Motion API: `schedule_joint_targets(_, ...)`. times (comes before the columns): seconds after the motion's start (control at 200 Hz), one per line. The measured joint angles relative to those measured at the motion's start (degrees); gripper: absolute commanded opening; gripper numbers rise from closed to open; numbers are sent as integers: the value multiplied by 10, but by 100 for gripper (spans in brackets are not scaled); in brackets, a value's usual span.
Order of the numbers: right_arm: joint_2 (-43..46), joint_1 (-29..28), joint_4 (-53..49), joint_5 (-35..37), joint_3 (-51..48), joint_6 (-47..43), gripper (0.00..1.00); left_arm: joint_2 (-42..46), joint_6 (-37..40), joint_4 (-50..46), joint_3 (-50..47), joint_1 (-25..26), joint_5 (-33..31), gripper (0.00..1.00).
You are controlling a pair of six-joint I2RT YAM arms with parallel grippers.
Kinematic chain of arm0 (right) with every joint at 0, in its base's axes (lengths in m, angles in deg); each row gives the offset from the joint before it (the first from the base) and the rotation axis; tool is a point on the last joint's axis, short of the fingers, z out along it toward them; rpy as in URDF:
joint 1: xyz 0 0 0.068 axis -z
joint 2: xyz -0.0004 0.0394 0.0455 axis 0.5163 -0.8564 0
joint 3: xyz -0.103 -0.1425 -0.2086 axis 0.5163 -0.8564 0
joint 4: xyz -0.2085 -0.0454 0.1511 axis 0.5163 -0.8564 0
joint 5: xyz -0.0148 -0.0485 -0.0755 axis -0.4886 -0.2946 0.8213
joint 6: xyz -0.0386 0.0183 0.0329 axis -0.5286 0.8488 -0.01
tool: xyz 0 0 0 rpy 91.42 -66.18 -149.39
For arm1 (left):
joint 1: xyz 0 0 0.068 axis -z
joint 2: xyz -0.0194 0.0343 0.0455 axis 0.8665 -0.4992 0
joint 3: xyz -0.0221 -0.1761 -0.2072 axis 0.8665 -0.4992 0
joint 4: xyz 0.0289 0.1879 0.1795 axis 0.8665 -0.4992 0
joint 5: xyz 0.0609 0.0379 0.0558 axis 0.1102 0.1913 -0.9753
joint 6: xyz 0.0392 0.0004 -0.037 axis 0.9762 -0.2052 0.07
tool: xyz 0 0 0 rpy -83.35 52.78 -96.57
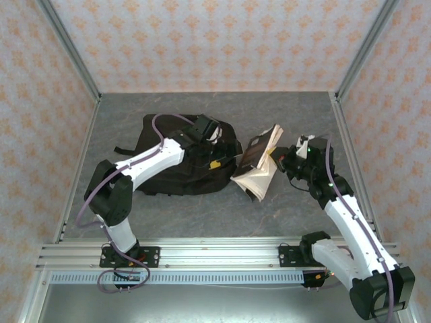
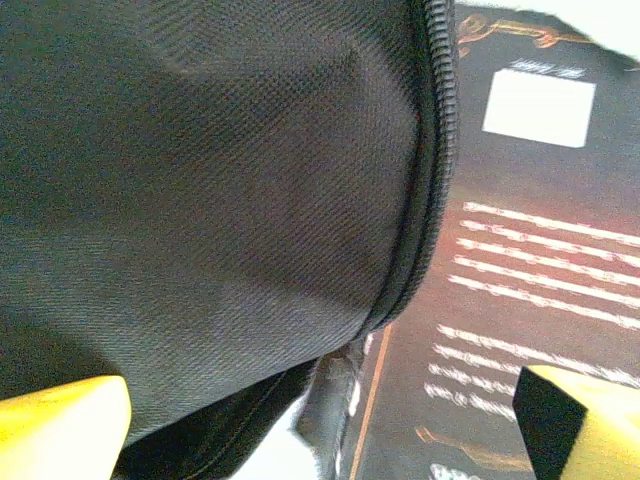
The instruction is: Pack the student bag
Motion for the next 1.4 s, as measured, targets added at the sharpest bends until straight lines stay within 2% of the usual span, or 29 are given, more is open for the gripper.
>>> schedule_joint_targets(0.25,-2,0,113,-5,-10,86,0,1,-207,224,-102,-10,29,100)
schedule_joint_targets(0.425,-11,0,169,-4,-33,120,0,1,-318,344,-136,-10,33,94)
schedule_joint_targets(0.5,-18,-1,183,-3,-42,126,0,4,-343,376,-135,-10,37,86)
schedule_joint_targets(0.606,-28,-8,200,2,-58,127,0,18,-341,379,-127,-10,39,72)
schedule_joint_targets(0.951,-60,-31,193,12,-101,79,0,65,-289,340,-116,-29,26,13)
schedule_joint_targets(1.021,-64,-32,183,12,-100,62,22,65,-278,334,-116,-29,27,0)
schedule_joint_targets(1.096,-65,-33,151,24,-91,36,48,67,-255,314,-116,-31,27,0)
schedule_joint_targets(1.126,-64,-33,135,33,-85,23,55,71,-244,300,-116,-32,27,0)
schedule_joint_targets(1.221,-57,-32,83,58,-58,-12,64,95,-203,246,-116,-39,19,0)
schedule_joint_targets(1.401,-40,-32,11,82,2,-61,74,151,-143,204,-103,-57,6,0)
